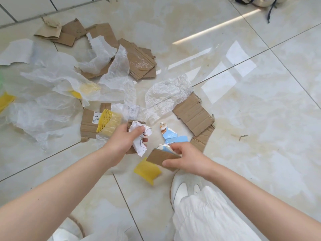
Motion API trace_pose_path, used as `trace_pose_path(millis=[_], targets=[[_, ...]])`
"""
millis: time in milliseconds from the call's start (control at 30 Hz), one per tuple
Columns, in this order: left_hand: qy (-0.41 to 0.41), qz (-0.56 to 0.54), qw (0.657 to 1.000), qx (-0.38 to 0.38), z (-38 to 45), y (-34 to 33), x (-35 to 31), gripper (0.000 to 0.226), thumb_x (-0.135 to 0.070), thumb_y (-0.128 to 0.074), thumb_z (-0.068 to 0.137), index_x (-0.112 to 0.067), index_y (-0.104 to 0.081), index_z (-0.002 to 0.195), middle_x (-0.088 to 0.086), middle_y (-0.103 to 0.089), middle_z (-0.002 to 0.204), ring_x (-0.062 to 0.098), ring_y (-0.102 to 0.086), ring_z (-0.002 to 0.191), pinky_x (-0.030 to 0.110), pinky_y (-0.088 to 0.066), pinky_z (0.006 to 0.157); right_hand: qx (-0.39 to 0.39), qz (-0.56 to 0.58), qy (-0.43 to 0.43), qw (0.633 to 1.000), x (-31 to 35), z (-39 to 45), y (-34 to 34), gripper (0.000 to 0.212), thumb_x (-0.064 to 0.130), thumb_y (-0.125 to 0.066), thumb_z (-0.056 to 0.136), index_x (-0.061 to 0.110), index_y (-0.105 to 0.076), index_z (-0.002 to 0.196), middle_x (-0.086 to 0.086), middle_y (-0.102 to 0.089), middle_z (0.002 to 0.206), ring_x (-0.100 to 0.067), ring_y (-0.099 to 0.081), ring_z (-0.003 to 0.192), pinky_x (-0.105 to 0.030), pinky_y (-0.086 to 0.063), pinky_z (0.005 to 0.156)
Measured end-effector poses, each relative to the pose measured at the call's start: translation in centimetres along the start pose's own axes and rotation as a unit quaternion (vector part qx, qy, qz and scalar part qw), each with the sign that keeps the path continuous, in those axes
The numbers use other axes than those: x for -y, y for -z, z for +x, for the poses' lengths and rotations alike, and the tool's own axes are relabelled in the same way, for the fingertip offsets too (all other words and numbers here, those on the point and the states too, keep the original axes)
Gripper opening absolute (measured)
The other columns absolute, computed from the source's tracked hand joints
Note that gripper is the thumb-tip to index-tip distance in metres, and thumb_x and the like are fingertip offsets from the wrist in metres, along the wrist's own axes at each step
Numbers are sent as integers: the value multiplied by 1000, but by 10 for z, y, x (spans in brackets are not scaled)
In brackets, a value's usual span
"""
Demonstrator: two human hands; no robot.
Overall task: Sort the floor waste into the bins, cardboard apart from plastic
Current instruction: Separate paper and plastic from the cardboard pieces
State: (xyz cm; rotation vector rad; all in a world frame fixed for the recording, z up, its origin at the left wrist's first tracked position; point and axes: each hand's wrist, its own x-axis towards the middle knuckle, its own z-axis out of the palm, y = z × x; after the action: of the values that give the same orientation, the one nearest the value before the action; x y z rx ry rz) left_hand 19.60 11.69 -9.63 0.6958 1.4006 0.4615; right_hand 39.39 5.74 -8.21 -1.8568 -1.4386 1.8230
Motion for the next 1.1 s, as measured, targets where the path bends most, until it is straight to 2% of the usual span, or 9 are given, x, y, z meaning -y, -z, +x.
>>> trace_pose_path(millis=[133, 267, 500, 567, 667, 733, 833, 967, 1100], targets=[[-23, 166, 986, 28, 7, -19, -17, 8, -20, -62, 90, -13, -66, 92, 5, -65, 78, 20, -63, 66, 29, -53, 60, -113, 28, -25, 993, -5, 6, 42, 19, 18, -75, 77, 6, -66, 88, -3, -69, 76, -13, -64, 64, -27, -52, 60], [-158, 476, 864, 48, 32, -47, -24, 22, -25, -62, 86, -3, -66, 89, 11, -52, 96, 26, -52, 93, 35, -43, 79, -217, 7, -54, 975, -18, 28, 85, 18, 26, -76, 73, 12, -67, 80, -10, -73, 82, -27, -71, 78, -41, -58, 74], [-279, 596, 730, 184, 38, -98, -13, 20, -26, -63, 85, -18, -69, 102, 6, -47, 124, 29, -34, 120, 42, -37, 100, -285, -171, -97, 938, -4, 56, 103, 30, 30, -69, 77, 5, -54, 68, -5, -48, 66, -35, -41, 109, -38, -41, 75], [-274, 671, 659, 202, 39, -96, -4, 25, -26, -61, 87, -19, -66, 111, 4, -40, 136, 28, -28, 130, 44, -37, 101, -267, -218, -114, 932, -3, 63, 99, 34, 33, -69, 78, 14, -44, 65, -4, -49, 80, -37, -39, 113, -37, -37, 78], [-295, 731, 586, 189, 38, -89, 7, 35, -11, -53, 90, -19, -51, 124, 3, -29, 143, 27, -19, 137, 43, -34, 100, -252, -274, -122, 920, -9, 69, 96, 37, 35, -69, 79, 14, -55, 105, -7, -45, 130, -37, -35, 122, -40, -35, 92], [-322, 734, 575, 161, 36, -86, 9, 41, -2, -47, 88, -16, -40, 126, 6, -31, 137, 28, -23, 133, 44, -35, 95, -253, -271, -124, 920, -11, 71, 94, 54, 34, -70, 79, 17, -47, 124, -6, -37, 138, -35, -35, 123, -42, -33, 94], [-313, 741, 581, 124, 35, -82, 9, 44, 4, -41, 85, -16, -34, 124, 9, -32, 126, 30, -32, 119, 45, -36, 88, -265, -260, -144, 917, -10, 72, 92, 59, 35, -73, 76, 20, -43, 124, -9, -40, 129, -33, -41, 118, -43, -32, 90], [-244, 693, 672, 91, 40, -77, 7, 39, -7, -53, 82, -21, -34, 114, 3, -33, 105, 28, -39, 100, 37, -29, 77, -279, -200, -145, 928, -6, 69, 93, 64, 30, -77, 72, 18, -39, 123, -11, -47, 120, -34, -46, 114, -44, -35, 91], [-191, 631, 747, 91, 42, -66, 7, 55, -11, -60, 80, -27, -31, 124, -1, -48, 104, 25, -48, 99, 39, -31, 82, -248, -87, -139, 955, -1, 56, 95, 64, 22, -77, 73, 17, -32, 119, -5, -51, 105, -29, -55, 99, -48, -46, 91]])
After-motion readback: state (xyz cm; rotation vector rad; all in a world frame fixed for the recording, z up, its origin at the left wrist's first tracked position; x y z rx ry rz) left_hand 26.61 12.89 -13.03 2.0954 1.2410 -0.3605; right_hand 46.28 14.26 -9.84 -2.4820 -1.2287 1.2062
